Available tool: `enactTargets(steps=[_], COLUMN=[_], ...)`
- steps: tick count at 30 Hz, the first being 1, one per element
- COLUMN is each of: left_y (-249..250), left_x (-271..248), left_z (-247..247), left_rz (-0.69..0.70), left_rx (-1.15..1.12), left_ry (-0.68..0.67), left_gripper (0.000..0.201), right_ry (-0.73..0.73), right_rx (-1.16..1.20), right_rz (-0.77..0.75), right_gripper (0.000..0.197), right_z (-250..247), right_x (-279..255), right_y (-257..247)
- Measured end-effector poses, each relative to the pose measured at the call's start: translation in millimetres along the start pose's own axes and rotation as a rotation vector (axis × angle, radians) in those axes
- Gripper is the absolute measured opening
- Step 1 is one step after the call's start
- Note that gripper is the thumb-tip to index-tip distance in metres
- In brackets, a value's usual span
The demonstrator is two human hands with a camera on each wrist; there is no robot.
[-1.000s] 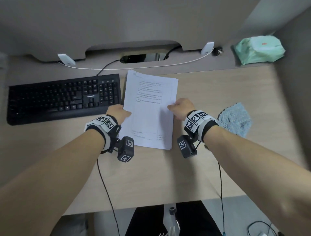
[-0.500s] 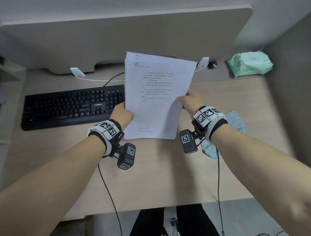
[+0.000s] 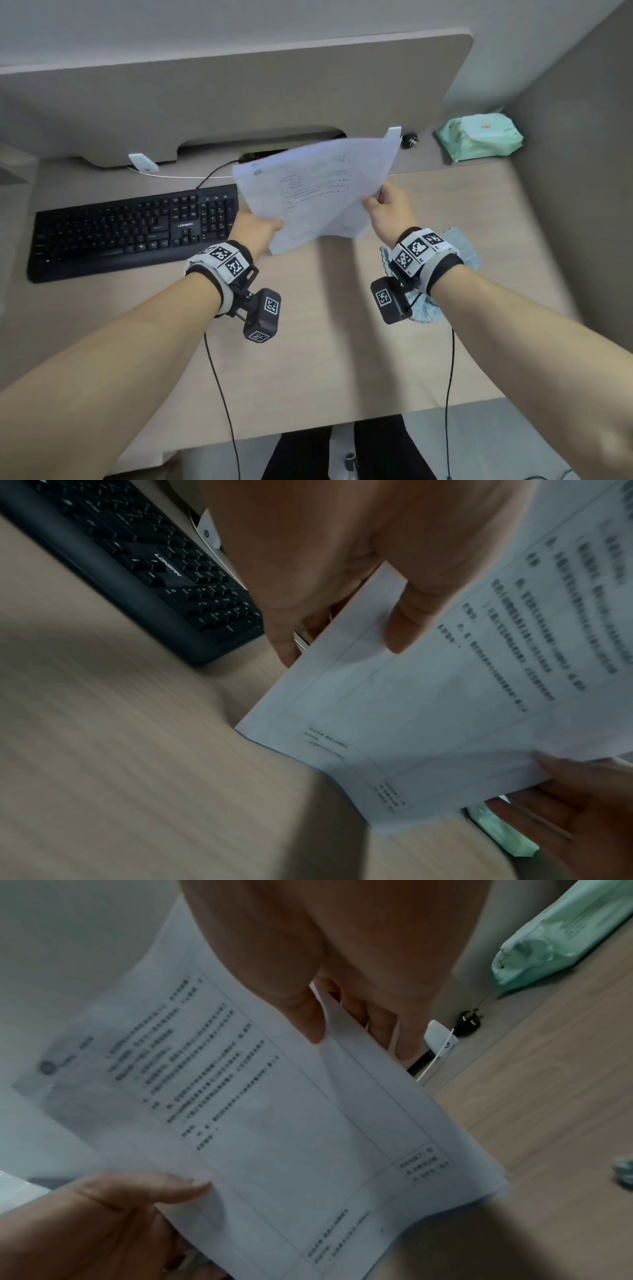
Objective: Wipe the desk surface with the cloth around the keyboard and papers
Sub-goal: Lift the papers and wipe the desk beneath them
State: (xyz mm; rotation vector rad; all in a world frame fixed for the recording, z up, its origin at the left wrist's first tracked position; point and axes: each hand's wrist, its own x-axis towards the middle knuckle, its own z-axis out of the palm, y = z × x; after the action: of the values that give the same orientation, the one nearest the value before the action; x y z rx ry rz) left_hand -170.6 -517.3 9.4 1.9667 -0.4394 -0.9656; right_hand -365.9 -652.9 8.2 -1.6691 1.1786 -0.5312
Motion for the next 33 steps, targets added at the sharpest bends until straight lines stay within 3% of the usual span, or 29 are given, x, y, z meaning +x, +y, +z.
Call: enactTargets(steps=[6,13,17,22,25,27,30,33], left_y=[11.8,41.6,36.8,20.1,7.7,0.6,-3.7,4.7], left_x=[-6.2,-19.1,-20.7,-28.0,-30.9,-32.0,-24.2,-3.8], left_z=[19.0,93.1,161.8,240.9,277.3,289.3,291.8,275.6], left_rz=[0.041,0.109,0.105,0.411,0.501,0.514,0.528,0.428], left_rx=[0.004,0.132,0.455,1.147,1.381,1.441,1.446,1.507], left_ry=[-0.059,-0.359,-0.515,-0.688,-0.789,-0.780,-0.693,-0.649], left_gripper=[0.040,0.022,0.024,0.074,0.086,0.079,0.053,0.035], right_ry=[0.047,0.241,0.343,0.342,0.319,0.278,0.210,0.143], right_rx=[-0.054,-0.030,-0.141,-0.285,-0.364,-0.420,-0.506,-0.571], right_rz=[0.011,0.128,0.284,0.431,0.495,0.517,0.563,0.614], right_gripper=[0.025,0.027,0.030,0.025,0.010,0.014,0.014,0.029], right_z=[-16.4,-119.1,-197.3,-258.8,-280.4,-289.1,-296.9,-296.3], right_x=[6.0,9.0,9.9,3.0,6.7,13.4,27.0,42.2], right_y=[2.3,21.0,54.9,110.0,146.4,163.1,176.6,186.6])
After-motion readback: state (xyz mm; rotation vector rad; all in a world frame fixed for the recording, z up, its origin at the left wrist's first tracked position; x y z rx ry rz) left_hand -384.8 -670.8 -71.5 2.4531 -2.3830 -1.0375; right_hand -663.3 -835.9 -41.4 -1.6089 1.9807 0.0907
